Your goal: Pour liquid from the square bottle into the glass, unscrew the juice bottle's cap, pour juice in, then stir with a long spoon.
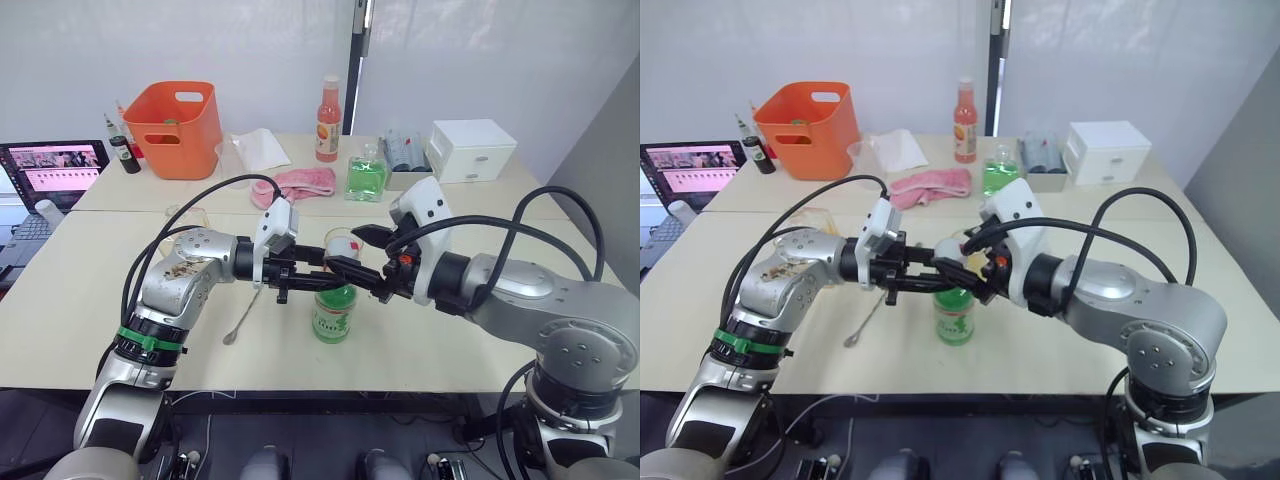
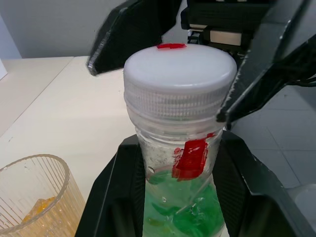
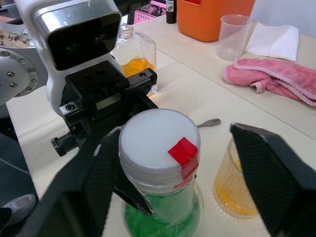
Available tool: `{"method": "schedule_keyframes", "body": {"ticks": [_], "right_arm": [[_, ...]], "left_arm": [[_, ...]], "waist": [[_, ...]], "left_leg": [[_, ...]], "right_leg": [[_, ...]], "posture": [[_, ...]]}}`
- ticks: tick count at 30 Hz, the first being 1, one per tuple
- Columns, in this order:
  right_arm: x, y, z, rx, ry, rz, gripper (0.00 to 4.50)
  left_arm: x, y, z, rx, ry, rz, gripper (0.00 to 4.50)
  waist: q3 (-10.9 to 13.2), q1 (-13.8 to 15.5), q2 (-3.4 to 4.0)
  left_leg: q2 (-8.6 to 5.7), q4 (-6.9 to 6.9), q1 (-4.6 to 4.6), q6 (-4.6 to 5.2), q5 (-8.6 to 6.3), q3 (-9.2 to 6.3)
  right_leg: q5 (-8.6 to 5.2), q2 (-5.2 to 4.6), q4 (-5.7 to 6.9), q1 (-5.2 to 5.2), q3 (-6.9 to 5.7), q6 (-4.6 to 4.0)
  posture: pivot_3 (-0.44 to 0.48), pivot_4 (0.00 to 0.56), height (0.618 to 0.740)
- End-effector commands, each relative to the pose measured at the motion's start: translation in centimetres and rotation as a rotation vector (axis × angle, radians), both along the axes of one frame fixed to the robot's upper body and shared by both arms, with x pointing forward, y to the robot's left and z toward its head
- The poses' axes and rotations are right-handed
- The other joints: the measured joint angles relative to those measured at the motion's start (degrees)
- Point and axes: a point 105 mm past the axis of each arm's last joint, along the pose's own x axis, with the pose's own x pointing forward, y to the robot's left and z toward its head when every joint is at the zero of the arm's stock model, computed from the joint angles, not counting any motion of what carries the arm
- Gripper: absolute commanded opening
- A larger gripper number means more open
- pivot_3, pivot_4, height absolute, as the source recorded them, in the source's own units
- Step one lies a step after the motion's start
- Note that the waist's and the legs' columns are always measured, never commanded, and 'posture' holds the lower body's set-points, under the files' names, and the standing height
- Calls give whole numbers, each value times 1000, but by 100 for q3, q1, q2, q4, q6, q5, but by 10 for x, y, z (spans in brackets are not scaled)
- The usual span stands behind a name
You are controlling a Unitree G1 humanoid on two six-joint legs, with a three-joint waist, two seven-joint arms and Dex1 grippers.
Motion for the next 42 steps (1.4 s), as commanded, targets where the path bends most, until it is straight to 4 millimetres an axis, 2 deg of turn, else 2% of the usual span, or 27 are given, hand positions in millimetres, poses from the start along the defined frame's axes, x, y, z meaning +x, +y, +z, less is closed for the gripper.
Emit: {"method": "schedule_keyframes", "body": {"ticks": [1, 2, 9, 12, 15, 18, 21, 28, 30, 35, 38, 42], "right_arm": [[-1, 0, 9, 26, -34, -1, 2041], [-1, 0, 9, 29, -33, 0, 1737], [4, -1, 19, 99, -38, 98, 1701], [2, -3, 23, 97, -41, 348, 1701], [19, -5, 23, 58, -21, 532, 1701], [20, -4, 14, -71, 9, 788, 1701], [31, 0, 20, -112, 28, 944, 1701], [41, 4, 27, -157, 7, 980, 1701], [40, 2, 31, -140, 7, 979, 2724], [28, -10, 54, -31, -47, 947, 4367], [16, -14, 66, 36, -125, 829, 4441], [1, -12, 58, 44, -162, 576, 4441]], "left_arm": [[-1, 1, -3, 21, 5, -1, 1444], [-1, 1, -3, 22, 5, -1, 1444], [-3, 3, -4, 29, 7, 7, 1444], [-5, 4, -6, 36, 11, 7, 1444], [-5, 6, -7, 41, 11, 11, 1444], [-7, 7, -6, 43, 10, 14, 1444], [-8, 8, -6, 45, 10, 16, 1444], [-8, 9, -5, 42, 9, 28, 1444], [-8, 9, -6, 42, 10, 30, 1444], [-6, 9, -7, 38, 11, 35, 1444], [-6, 8, -7, 37, 12, 35, 1444], [-5, 9, -7, 35, 13, 37, 1444]], "waist": [[0, -2, 0], [0, -3, 0], [0, -44, 0], [0, -72, 0], [0, -113, 0], [0, -144, 1], [1, -132, 1], [1, -88, 1], [1, -91, 1], [1, -77, 1], [0, -64, 1], [0, -55, 2]], "left_leg": [[0, 0, 0, 0, 0, 0], [0, 0, 0, 0, 0, 0], [1, 0, 1, 0, 0, 1], [1, -1, 1, 0, 0, 3], [3, -2, 3, 0, 0, 10], [8, -9, 9, 0, 0, 13], [11, -11, 7, 1, -1, 16], [4, -8, -7, 0, -1, 11], [4, -6, -6, 0, -1, 11], [6, -6, -3, 0, 0, 11], [5, -6, -3, 0, -1, 5], [4, -6, 1, 0, -1, -10]], "right_leg": [[0, 0, 0, 0, 0, 0], [0, -1, 0, 0, 0, 0], [0, 2, -1, 0, 0, 0], [0, 3, -4, 1, 0, 0], [0, 7, -6, 2, 0, 1], [-1, 15, -5, -1, 4, -1], [-1, 18, -8, -4, 6, -2], [0, 6, 1, -8, 0, 0], [0, 5, 1, -8, 0, 0], [0, 6, 2, -9, 0, -1], [0, 4, 4, -5, -2, 0], [0, 1, 4, -5, -1, -1]], "posture": [[0, 150, 715], [0, 150, 715], [0, 150, 715], [0, 150, 715], [0, 150, 715], [0, 150, 715], [0, 150, 715], [0, 150, 715], [0, 150, 715], [0, 150, 715], [0, 150, 715], [0, 150, 715]]}}
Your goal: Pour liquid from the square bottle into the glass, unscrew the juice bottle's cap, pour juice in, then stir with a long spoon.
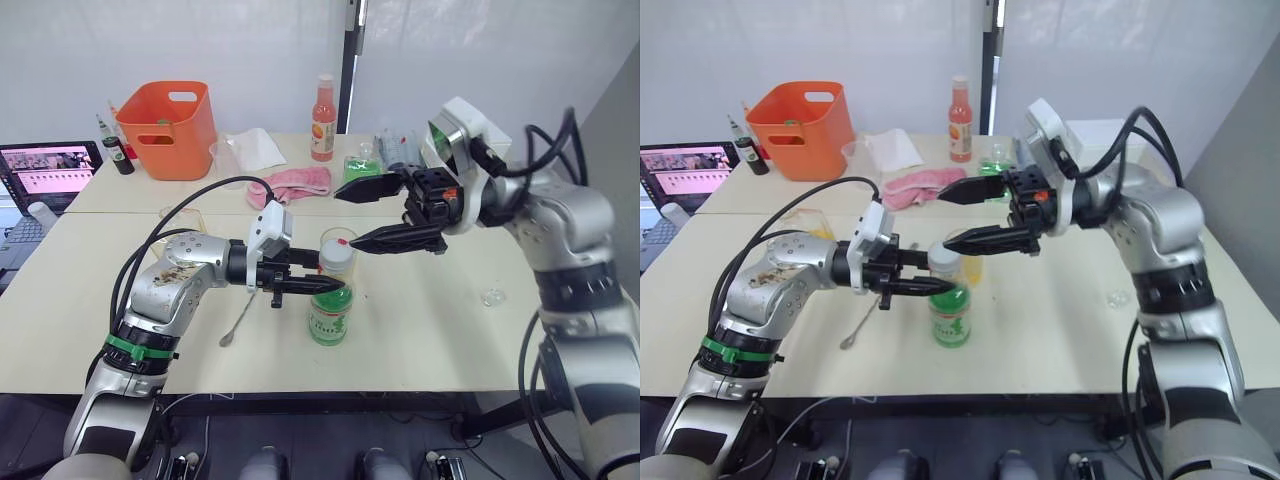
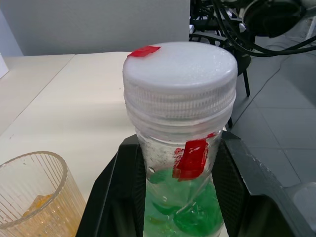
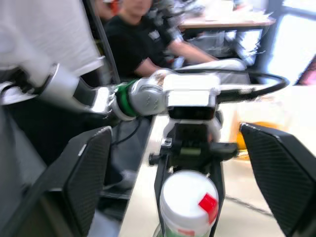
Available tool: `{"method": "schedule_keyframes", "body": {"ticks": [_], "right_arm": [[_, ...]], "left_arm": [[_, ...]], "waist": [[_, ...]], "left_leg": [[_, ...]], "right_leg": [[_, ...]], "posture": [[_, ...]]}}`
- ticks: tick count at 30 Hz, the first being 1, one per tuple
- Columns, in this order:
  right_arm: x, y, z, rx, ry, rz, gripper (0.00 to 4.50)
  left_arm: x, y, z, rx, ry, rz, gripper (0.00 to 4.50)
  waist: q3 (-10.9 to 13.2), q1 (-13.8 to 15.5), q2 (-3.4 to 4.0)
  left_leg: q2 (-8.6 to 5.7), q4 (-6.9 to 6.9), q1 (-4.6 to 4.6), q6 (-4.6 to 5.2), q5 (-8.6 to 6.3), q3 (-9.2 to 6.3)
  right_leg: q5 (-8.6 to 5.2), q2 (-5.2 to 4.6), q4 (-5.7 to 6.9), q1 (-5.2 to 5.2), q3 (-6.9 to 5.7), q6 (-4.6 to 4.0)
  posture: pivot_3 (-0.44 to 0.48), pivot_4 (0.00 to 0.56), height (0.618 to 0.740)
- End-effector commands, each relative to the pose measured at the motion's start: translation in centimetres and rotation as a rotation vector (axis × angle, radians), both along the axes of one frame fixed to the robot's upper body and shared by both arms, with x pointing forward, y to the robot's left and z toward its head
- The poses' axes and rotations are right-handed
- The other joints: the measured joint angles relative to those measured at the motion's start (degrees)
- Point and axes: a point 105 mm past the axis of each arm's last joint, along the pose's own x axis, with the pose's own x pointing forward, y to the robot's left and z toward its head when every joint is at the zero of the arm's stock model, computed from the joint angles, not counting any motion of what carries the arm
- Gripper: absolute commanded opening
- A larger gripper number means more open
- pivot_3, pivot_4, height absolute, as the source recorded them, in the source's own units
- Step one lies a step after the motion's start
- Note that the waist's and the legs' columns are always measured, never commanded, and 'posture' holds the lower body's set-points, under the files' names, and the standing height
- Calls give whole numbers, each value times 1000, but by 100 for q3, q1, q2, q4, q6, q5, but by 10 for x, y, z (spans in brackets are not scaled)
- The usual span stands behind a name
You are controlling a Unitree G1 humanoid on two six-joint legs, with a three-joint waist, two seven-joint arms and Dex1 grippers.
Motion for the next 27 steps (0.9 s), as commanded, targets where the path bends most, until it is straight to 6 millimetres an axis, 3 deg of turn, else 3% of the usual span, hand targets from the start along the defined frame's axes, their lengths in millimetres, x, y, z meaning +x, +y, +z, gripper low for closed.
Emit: {"method": "schedule_keyframes", "body": {"ticks": [1, 7, 13, 21, 27], "right_arm": [[-15, 4, 5, 35, -46, -217, 4441], [-11, 7, -24, 28, 4, -553, 4441], [-15, 17, -34, 28, 61, -602, 4441], [-10, 15, -37, 25, 95, -656, 4441], [-8, 14, -42, 9, 112, -660, 2591]], "left_arm": [[1, 1, -6, 27, 14, 6, 1444], [2, 1, -5, 25, 14, 1, 1444], [2, 0, -5, 31, 16, -14, 1444], [3, 0, -5, 31, 13, -18, 1444], [3, 1, -4, 32, 12, -12, 1444]], "waist": [[0, -3, 1], [-1, -5, 0], [-1, -13, 0], [-1, -37, 0], [-1, -38, 0]], "left_leg": [[2, 0, 0, 0, 0, -3], [0, 0, 14, 0, 0, -8], [-1, 0, 14, 0, 0, -8], [-2, 0, 12, 0, 0, -6], [-1, 0, 12, 0, 0, -7]], "right_leg": [[0, 0, 0, -2, 3, 0], [0, -1, 0, 9, 5, -1], [0, 1, 0, 10, 6, 0], [-1, 2, -2, 10, 6, 0], [-1, 2, -3, 10, 6, 0]], "posture": [[0, 150, 715], [0, 150, 715], [0, 150, 715], [0, 150, 715], [0, 150, 715]]}}
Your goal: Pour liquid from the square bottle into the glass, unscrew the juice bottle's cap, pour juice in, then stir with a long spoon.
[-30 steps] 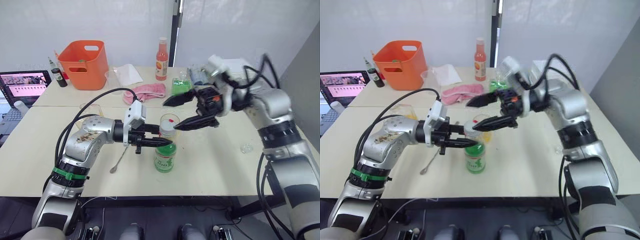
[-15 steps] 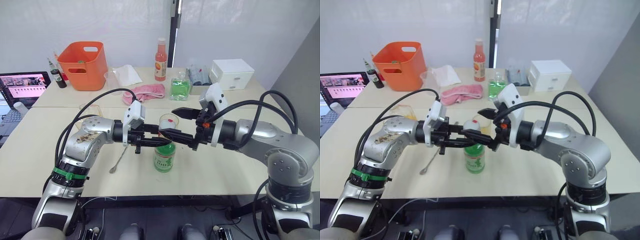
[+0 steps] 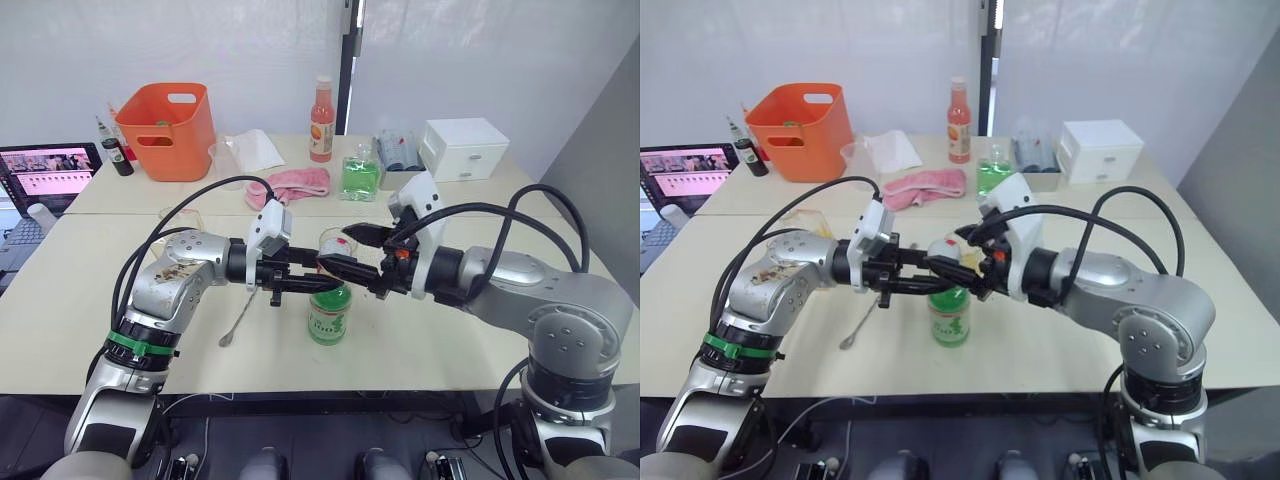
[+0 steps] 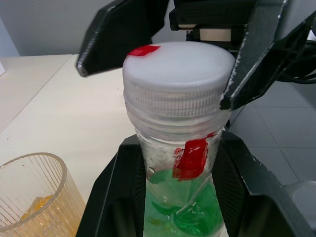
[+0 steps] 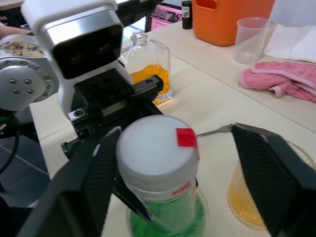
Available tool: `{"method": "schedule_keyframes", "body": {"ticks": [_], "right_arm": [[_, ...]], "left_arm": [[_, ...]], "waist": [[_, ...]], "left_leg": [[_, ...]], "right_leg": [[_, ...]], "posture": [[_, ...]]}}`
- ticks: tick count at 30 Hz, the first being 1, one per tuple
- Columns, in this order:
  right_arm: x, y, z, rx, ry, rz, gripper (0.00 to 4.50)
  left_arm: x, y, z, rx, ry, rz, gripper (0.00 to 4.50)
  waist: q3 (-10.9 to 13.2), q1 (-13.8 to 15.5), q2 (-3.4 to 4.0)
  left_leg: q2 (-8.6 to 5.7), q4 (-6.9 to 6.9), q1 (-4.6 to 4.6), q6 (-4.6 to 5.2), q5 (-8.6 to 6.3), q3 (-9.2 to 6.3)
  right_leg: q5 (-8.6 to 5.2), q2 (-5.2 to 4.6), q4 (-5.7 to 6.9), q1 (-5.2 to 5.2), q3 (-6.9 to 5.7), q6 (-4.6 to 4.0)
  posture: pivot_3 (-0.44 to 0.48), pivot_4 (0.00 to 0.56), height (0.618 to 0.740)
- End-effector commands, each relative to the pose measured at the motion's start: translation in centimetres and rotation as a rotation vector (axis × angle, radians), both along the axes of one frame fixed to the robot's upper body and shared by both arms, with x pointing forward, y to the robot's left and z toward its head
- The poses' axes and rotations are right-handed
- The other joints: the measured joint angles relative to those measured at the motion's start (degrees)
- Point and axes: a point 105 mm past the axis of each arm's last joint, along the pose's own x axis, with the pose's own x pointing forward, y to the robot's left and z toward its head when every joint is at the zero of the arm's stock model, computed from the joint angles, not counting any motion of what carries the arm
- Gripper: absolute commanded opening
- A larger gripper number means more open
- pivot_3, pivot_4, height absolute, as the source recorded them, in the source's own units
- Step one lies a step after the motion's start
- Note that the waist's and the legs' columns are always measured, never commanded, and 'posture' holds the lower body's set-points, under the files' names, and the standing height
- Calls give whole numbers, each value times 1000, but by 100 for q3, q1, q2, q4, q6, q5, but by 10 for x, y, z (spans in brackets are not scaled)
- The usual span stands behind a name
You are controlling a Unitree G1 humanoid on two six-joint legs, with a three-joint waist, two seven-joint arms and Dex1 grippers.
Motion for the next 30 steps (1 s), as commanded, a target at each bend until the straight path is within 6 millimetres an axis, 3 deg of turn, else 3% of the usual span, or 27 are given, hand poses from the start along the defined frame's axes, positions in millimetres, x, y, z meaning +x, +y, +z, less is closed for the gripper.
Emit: {"method": "schedule_keyframes", "body": {"ticks": [1, 3, 10, 14, 19, 25, 27, 30], "right_arm": [[1, -4, 4, 5, -24, -23, 2327], [2, -3, 4, 8, -22, -22, 1704], [5, 2, 11, 7, -62, 117, 1690], [-2, 0, 2, -96, -104, 468, 1690], [13, -2, 9, -147, -6, 863, 1690], [34, 14, 10, -255, 16, 941, 1690], [35, 15, 14, -237, 27, 948, 2721], [34, 15, 21, -211, 13, 958, 3732]], "left_arm": [[0, 1, -4, 27, 9, 2, 1444], [0, 2, -4, 27, 9, 5, 1444], [-1, 4, -4, 33, 10, 15, 1444], [-3, 6, -6, 46, 15, 12, 1444], [-8, 6, -6, 53, 16, 1, 1444], [-8, 5, -7, 52, 16, 3, 1444], [-7, 6, -6, 47, 13, 11, 1444], [-6, 6, -5, 45, 11, 17, 1444]], "waist": [[0, -1, 0], [0, -1, 0], [0, -4, 0], [0, -9, 0], [1, -63, 1], [1, -26, 1], [1, -15, 1], [1, -14, 1]], "left_leg": [[0, 0, 0, 0, 0, 0], [0, 0, 1, 0, 0, 0], [0, 0, 1, 0, 0, 3], [1, 0, 2, 0, 0, 22], [7, -3, 7, 0, 0, 37], [12, -13, 2, 0, -1, 34], [7, -12, 2, 0, -1, 34], [5, -7, 2, 0, -1, 34]], "right_leg": [[0, 0, 0, 0, 0, 0], [0, 0, 0, 0, 0, 0], [0, 1, -1, 1, 0, 0], [-1, 5, -5, 3, 0, 1], [-1, 12, -5, 1, 5, 0], [-2, 16, -3, -7, 2, -3], [-2, 8, -2, -4, 1, -3], [-1, 2, -4, -3, 1, -2]], "posture": [[0, 150, 715], [0, 150, 715], [0, 150, 715], [0, 150, 715], [0, 150, 715], [0, 150, 715], [0, 150, 715], [0, 150, 715]]}}
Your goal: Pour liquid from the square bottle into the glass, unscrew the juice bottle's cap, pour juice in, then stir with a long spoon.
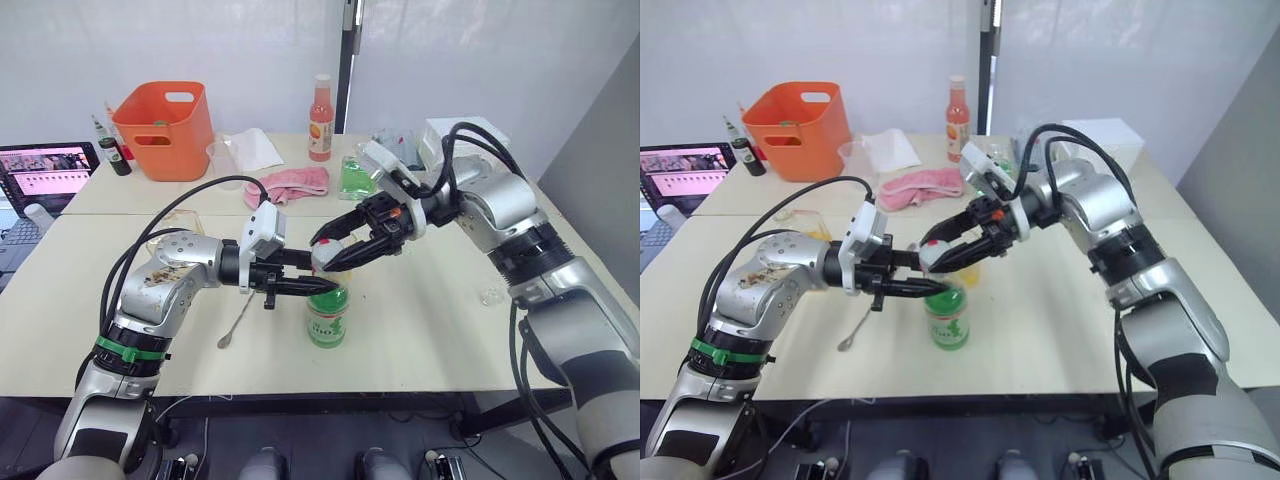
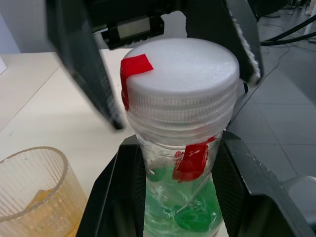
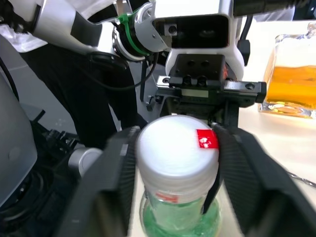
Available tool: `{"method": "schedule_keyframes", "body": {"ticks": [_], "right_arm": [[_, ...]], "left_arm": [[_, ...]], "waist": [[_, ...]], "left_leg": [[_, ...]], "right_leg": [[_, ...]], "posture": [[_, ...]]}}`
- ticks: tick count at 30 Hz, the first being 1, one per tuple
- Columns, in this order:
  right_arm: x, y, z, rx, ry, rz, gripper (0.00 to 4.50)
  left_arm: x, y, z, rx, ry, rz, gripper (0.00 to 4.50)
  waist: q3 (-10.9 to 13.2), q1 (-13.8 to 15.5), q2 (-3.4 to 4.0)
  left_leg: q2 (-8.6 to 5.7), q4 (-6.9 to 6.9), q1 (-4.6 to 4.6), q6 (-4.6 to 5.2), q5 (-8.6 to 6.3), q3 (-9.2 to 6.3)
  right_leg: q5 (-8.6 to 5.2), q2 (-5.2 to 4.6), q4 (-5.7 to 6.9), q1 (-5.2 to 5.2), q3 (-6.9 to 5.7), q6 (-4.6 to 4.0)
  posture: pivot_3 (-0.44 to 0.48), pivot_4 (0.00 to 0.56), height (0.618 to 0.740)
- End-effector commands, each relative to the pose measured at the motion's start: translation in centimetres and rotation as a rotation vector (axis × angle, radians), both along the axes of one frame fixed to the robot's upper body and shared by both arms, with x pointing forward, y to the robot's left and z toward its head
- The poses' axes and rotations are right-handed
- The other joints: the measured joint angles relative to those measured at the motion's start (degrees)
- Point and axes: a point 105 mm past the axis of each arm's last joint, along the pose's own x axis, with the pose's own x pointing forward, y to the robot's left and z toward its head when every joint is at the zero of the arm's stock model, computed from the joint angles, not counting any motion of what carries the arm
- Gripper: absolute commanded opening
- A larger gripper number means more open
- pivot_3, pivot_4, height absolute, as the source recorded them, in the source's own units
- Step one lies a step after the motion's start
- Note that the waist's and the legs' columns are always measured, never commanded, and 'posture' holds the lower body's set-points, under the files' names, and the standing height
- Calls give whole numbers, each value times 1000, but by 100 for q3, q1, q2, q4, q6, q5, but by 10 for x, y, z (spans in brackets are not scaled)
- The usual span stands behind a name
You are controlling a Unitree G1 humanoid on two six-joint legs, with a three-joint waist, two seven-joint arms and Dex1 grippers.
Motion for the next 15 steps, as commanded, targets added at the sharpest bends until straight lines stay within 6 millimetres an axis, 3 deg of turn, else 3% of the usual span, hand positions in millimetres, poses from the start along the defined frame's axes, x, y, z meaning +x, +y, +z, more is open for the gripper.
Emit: {"method": "schedule_keyframes", "body": {"ticks": [1, 3, 8, 15], "right_arm": [[-8, -4, 19, 69, -35, 68, 4122], [-12, -9, 29, 118, -58, 65, 4443], [-36, -23, 44, 233, -138, -62, 4443], [-36, -22, 25, 258, -208, -607, 4443]], "left_arm": [[0, 1, -6, 30, 16, 12, 1444], [0, 1, -7, 30, 17, 13, 1444], [0, -1, -8, 21, 25, 13, 1444], [0, -3, -7, 12, 31, 11, 1444]], "waist": [[0, 0, 0], [0, 3, 0], [0, 40, 0], [-1, 21, 1]], "left_leg": [[0, 1, 0, 0, 0, 0], [2, 0, 1, 0, 0, 0], [1, -2, -4, -1, 0, -9], [2, 0, 7, -2, 1, -29]], "right_leg": [[0, 0, 3, -2, 0, 0], [0, 2, 6, -4, 0, 0], [0, 0, 5, -2, -6, 0], [1, -5, 13, -2, 1, -2]], "posture": [[0, 150, 715], [0, 150, 715], [0, 150, 715], [0, 150, 715]]}}
